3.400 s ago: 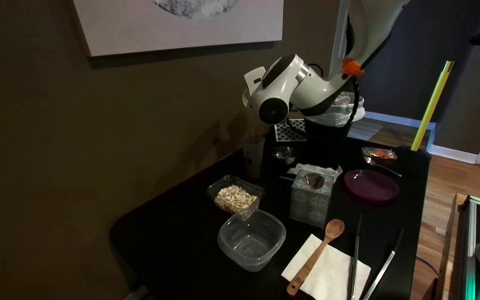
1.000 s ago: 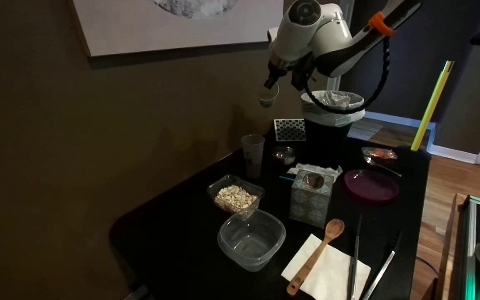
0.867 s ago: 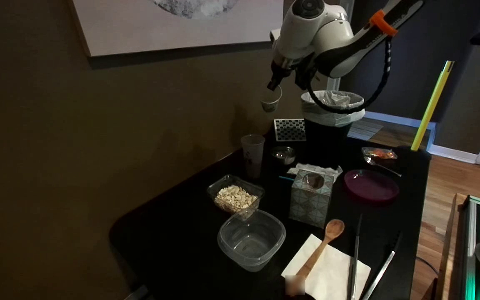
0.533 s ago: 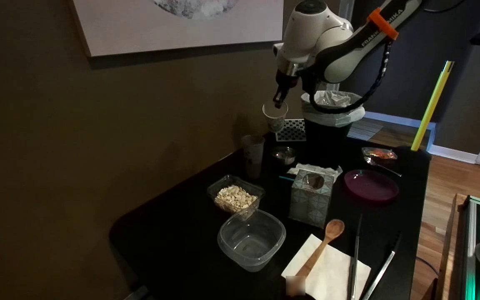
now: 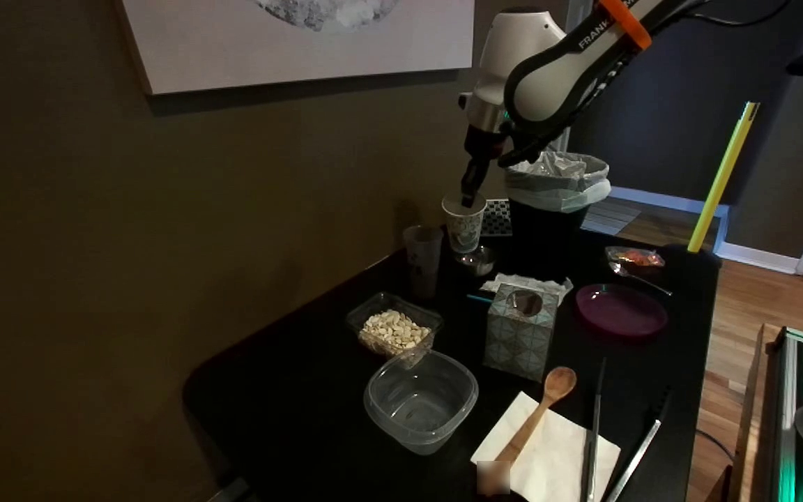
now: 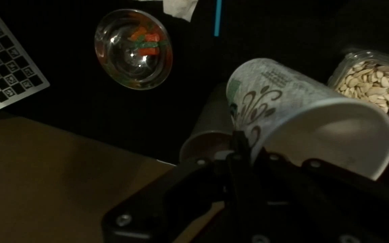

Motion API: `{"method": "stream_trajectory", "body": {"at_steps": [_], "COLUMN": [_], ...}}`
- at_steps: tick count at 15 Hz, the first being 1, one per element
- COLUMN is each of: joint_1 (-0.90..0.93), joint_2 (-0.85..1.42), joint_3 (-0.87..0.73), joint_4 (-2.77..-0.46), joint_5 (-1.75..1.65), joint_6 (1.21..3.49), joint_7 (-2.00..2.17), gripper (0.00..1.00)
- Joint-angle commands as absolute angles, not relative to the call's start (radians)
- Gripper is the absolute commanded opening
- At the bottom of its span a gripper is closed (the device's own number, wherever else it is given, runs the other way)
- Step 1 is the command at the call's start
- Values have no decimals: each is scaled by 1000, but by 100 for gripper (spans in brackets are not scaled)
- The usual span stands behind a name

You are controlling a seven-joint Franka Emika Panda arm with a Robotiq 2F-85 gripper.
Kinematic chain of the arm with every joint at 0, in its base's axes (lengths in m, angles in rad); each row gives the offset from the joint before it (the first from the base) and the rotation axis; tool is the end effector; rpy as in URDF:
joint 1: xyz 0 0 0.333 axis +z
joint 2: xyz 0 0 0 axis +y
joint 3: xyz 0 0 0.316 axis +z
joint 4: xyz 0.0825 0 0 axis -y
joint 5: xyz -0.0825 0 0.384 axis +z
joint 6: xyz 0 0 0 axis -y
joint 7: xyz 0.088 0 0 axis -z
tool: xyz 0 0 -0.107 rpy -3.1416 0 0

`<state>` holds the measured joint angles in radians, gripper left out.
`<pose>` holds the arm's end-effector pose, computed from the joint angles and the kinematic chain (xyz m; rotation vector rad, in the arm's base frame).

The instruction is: Pour the contents of the paper cup into the plastic cup

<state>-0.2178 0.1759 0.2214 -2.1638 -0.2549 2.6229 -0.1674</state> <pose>0.5837 0.0056 0.3459 2.9208 0.5396 0.4164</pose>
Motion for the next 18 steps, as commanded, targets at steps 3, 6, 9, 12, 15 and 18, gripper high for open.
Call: {"method": "stream_trajectory", "body": {"at_steps": [3, 6, 9, 12, 15, 18], "joint_1": [-137, -119, -109, -118, -144, -171], "joint_2": [154, 162, 175, 198, 240, 280], "joint_3": [130, 95, 63, 51, 77, 115], "joint_4": [-2232, -2268, -2304, -2345, -2362, -2356], "joint_5": [-89, -102, -140, -103, -19, 53], "joint_6": [2601, 2642, 2712, 2853, 2948, 2960], "joint_7": [-319, -335, -340, -350, -365, -373], "gripper": [1, 1, 1, 1, 1, 1]}}
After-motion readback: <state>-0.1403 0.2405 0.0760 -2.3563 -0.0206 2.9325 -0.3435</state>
